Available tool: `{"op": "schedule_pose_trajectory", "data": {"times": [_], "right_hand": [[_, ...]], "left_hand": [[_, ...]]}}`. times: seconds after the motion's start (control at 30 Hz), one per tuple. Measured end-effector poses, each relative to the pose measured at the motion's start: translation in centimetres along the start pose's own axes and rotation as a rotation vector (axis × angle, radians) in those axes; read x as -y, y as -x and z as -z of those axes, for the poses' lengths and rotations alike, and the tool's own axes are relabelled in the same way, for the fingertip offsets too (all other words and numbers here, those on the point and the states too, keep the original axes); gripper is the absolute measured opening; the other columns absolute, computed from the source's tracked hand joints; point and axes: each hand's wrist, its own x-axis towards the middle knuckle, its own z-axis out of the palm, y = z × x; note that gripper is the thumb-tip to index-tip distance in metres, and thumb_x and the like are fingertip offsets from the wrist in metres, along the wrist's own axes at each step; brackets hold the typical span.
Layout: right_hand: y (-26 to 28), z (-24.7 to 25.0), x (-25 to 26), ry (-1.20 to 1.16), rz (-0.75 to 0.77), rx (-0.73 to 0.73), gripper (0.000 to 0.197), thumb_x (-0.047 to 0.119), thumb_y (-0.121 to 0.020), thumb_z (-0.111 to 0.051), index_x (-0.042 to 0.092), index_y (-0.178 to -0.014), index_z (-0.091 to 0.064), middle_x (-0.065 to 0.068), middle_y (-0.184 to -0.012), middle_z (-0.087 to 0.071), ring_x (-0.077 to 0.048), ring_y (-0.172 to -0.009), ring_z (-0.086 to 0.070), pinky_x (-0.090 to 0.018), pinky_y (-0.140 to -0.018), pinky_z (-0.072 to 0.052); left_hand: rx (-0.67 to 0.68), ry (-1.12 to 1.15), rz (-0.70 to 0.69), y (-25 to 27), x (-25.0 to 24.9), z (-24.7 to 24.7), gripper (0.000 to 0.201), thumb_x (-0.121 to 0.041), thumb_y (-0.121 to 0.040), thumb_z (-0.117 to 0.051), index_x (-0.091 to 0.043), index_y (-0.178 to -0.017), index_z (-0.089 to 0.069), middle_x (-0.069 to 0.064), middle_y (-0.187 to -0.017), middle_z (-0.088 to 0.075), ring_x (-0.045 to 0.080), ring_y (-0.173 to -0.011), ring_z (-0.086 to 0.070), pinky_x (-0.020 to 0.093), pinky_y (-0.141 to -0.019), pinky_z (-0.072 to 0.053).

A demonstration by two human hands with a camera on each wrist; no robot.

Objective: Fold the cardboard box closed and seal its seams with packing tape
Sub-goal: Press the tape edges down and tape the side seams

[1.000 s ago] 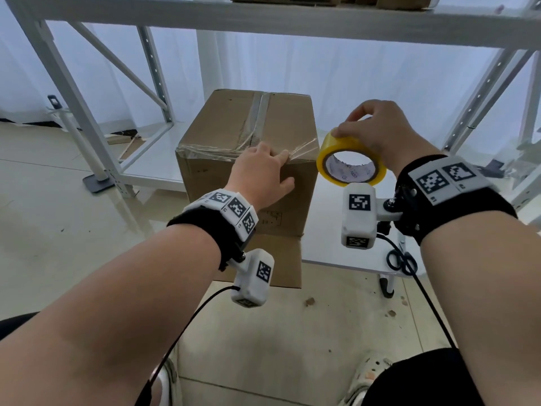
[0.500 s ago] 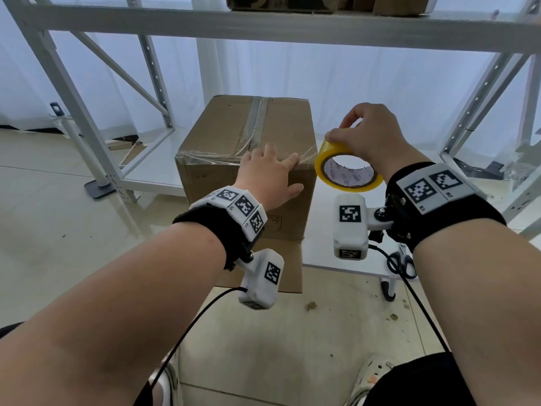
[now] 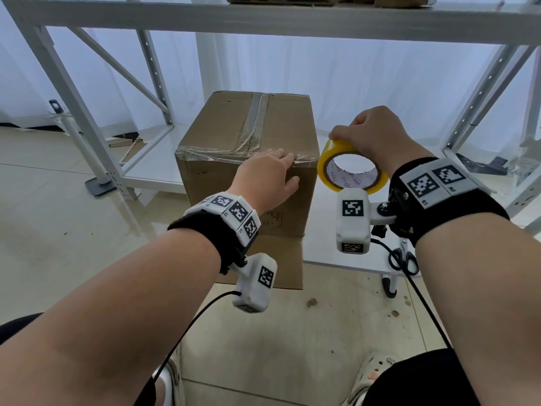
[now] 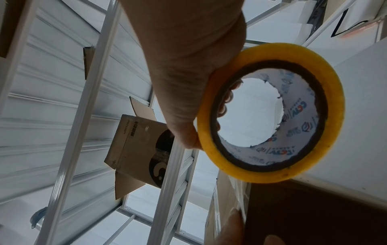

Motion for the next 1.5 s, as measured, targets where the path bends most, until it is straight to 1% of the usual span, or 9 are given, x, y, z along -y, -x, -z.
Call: {"op": "schedule_pose_trajectory", "data": {"times": [0.07,0.13,0.43,0.6,0.67,0.8,0.97,1.2,1.5], "right_hand": [[-0.1,-0.2,-0.3,0.003,-0.006,-0.003,0.049,0.039,-0.077,-0.067,-0.007,-0.095,-0.068,-0.019,-0.079,-0.058,-0.021,-0.072,-0.050,-0.031,-0.068,-0.040],[-0.1,-0.3,-0.5,0.008,-0.007,0.003,0.048,0.039,-0.078,-0.067,-0.005,-0.095,-0.068,-0.019,-0.081,-0.061,-0.021,-0.073,-0.051,-0.031,-0.069,-0.040],[-0.1,-0.4,-0.7,0.069,0.032,-0.009,0.034,0.036,-0.076,-0.068,0.004,-0.084,-0.068,-0.008,-0.076,-0.060,-0.021,-0.074,-0.052,-0.029,-0.066,-0.039],[-0.1,-0.5,-1.0,0.050,0.024,-0.006,0.038,0.038,-0.078,-0.067,0.002,-0.088,-0.069,-0.011,-0.081,-0.063,-0.019,-0.073,-0.052,-0.029,-0.065,-0.040],[-0.2,-0.5,-1.0,0.042,0.014,-0.006,0.040,0.038,-0.077,-0.067,0.000,-0.089,-0.069,-0.010,-0.079,-0.061,-0.018,-0.072,-0.052,-0.029,-0.063,-0.039],[-0.2,-0.5,-0.7,0.029,0.023,0.007,0.038,0.037,-0.077,-0.067,0.000,-0.088,-0.069,-0.009,-0.076,-0.059,-0.019,-0.072,-0.052,-0.028,-0.063,-0.039],[-0.1,-0.4,-0.7,0.034,0.043,0.001,0.032,0.036,-0.077,-0.068,0.005,-0.085,-0.068,-0.006,-0.077,-0.060,-0.020,-0.076,-0.053,-0.030,-0.067,-0.039],[-0.3,-0.5,-0.9,0.031,0.068,0.008,0.027,0.037,-0.076,-0.068,0.010,-0.078,-0.064,-0.003,-0.074,-0.058,-0.019,-0.077,-0.053,-0.029,-0.065,-0.038],[-0.4,-0.2,-0.8,0.041,0.088,0.034,0.029,0.036,-0.078,-0.068,0.007,-0.082,-0.067,-0.003,-0.072,-0.056,-0.014,-0.067,-0.049,-0.026,-0.057,-0.036]], "left_hand": [[0.013,-0.017,0.012,0.0,-0.4,0.0,0.059,-0.050,-0.095,-0.042,-0.024,-0.147,-0.031,0.004,-0.139,-0.043,0.024,-0.126,-0.042,0.035,-0.098,-0.041],[0.042,-0.058,0.021,-0.1,-0.9,0.1,0.062,-0.055,-0.092,-0.042,-0.028,-0.147,-0.029,0.009,-0.133,-0.039,0.028,-0.122,-0.041,0.038,-0.098,-0.040],[0.167,-0.168,0.063,-1.6,-2.8,0.2,0.072,-0.067,-0.086,-0.042,-0.037,-0.148,-0.021,0.014,-0.140,-0.026,0.037,-0.128,-0.031,0.051,-0.102,-0.033],[0.080,-0.115,-0.011,-0.8,-0.2,0.8,0.057,-0.054,-0.094,-0.039,-0.025,-0.143,-0.037,0.008,-0.129,-0.043,0.027,-0.119,-0.045,0.042,-0.100,-0.039],[0.021,-0.045,0.009,0.3,1.9,0.8,0.052,-0.049,-0.096,-0.038,-0.021,-0.139,-0.044,0.005,-0.134,-0.049,0.024,-0.121,-0.048,0.039,-0.102,-0.040],[-0.033,-0.050,0.060,2.3,5.1,0.6,0.053,-0.042,-0.098,-0.041,-0.016,-0.144,-0.038,0.004,-0.149,-0.039,0.020,-0.137,-0.035,0.035,-0.114,-0.022],[-0.015,-0.038,0.046,1.5,3.0,0.4,0.058,-0.043,-0.097,-0.041,-0.013,-0.146,-0.031,0.006,-0.152,-0.033,0.019,-0.141,-0.028,0.033,-0.118,-0.015],[-0.006,-0.010,-0.101,-1.2,-1.8,-0.3,0.056,-0.037,-0.097,-0.044,-0.014,-0.146,-0.033,0.003,-0.152,-0.033,0.018,-0.141,-0.027,0.032,-0.117,-0.013],[-0.050,0.062,-0.101,-1.6,-1.4,-1.0,0.051,-0.034,-0.097,-0.043,-0.021,-0.145,-0.036,-0.004,-0.150,-0.036,0.012,-0.139,-0.031,0.027,-0.110,-0.027]]}}
